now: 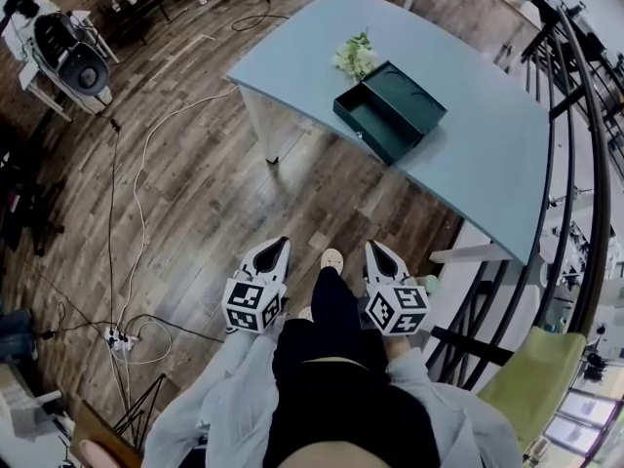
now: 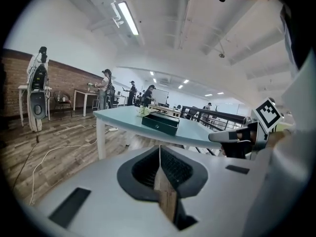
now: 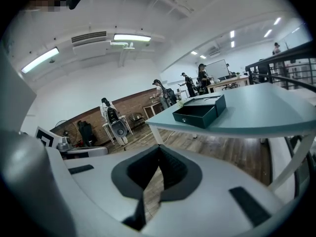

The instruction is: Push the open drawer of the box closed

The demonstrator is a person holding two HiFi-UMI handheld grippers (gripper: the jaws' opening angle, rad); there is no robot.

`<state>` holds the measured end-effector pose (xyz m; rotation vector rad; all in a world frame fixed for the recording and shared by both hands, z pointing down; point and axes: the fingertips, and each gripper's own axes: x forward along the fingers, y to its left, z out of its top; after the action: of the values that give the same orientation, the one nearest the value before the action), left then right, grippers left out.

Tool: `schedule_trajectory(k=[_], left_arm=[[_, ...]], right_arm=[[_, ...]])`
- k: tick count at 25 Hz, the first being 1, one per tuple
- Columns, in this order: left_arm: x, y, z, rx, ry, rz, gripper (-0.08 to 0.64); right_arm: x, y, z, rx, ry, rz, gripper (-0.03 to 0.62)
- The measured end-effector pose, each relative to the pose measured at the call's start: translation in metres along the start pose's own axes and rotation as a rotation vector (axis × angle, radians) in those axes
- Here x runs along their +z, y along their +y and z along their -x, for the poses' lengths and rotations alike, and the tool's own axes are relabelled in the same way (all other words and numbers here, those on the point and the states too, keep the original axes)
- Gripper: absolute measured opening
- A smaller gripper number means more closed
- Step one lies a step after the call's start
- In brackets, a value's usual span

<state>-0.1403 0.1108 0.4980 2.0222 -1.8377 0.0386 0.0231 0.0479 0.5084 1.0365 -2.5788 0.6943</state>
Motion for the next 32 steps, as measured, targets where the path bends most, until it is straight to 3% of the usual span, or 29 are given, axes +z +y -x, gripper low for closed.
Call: schedule_trajectory(k=[23, 32], left_arm=[[0.063, 0.033, -0.142, 0.01, -0.007, -0.005, 0.023], [0.06, 0.031, -0.197, 0.004, -0.013, 0.002, 0.023]], right_arm=[[0.096, -0.079, -0.106, 0.02, -0.005, 0.006, 0.006], [0.111, -0.119, -0.135, 0.019, 0.012, 0.025, 0.006]])
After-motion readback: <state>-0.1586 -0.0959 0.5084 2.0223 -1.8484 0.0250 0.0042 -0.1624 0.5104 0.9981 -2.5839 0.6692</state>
